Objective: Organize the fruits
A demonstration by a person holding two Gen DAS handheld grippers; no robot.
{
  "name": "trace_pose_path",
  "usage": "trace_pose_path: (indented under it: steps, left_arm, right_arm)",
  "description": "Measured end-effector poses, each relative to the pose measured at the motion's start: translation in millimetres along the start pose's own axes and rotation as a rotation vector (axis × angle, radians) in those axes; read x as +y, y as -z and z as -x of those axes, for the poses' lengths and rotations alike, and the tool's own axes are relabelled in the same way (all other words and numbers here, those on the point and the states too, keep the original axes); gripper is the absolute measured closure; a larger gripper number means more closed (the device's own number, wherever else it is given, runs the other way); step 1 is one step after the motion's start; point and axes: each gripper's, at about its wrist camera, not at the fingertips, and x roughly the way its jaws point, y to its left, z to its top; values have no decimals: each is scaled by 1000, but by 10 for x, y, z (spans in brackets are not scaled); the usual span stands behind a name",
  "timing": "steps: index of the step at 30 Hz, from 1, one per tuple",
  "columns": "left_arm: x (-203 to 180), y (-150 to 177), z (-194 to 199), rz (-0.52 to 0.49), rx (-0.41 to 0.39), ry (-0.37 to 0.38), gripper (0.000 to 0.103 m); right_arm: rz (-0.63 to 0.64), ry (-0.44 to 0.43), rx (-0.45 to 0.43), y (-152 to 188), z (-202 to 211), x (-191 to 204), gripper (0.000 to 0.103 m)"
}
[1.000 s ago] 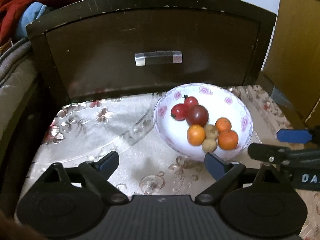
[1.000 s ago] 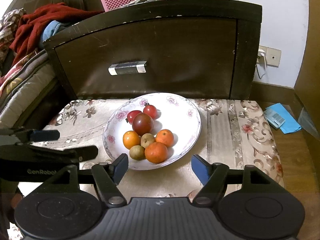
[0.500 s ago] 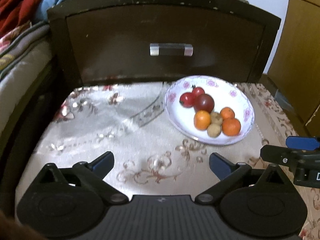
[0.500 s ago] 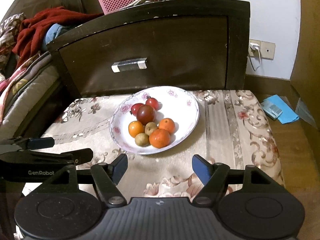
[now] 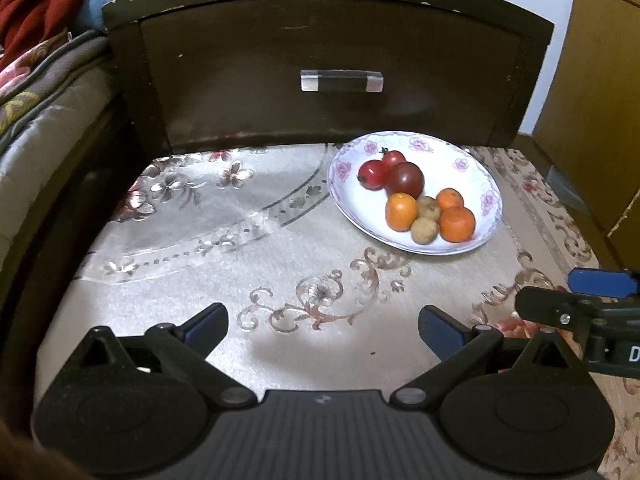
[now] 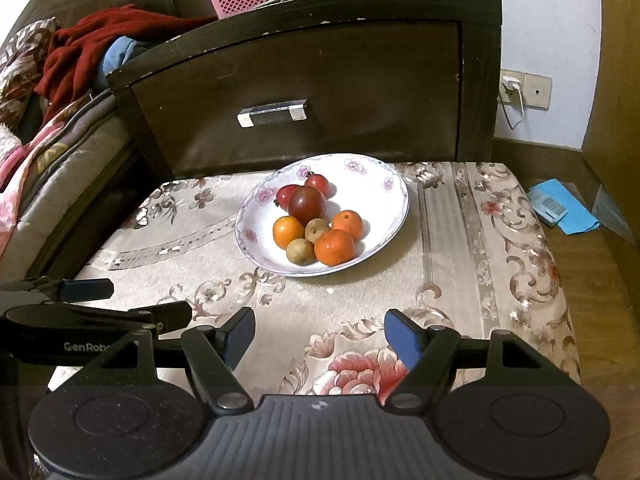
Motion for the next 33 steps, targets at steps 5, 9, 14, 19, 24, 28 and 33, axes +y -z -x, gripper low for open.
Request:
trace_pose_path:
  steps: [5,9,14,19,24,28,33]
  left_arm:
    - [27,40,69,22,-7,9,0]
    - [75,72,133,49,-20,10,0]
    - [87,144,194,52,-13,12,0]
    - [15,228,299,7,-5,-8,0]
    - [-1,298,411,9,-5,9,0]
    - [-10,355,507,19,-16,16,0]
    - [-24,386,668,18,-63,5,0]
  right_arm:
    - [-2,1,1,45,40,29,37]
    - [-9,5,8,84,63,33,36]
    - [-7,5,17,164,109,65,36]
    - [-10,1,21,246,187,113,36]
    - [-12,-3,21,321,286,163,36]
    - [-21,-2,14,378,370,168,36]
    - [-25,-2,10,441,459,188,35]
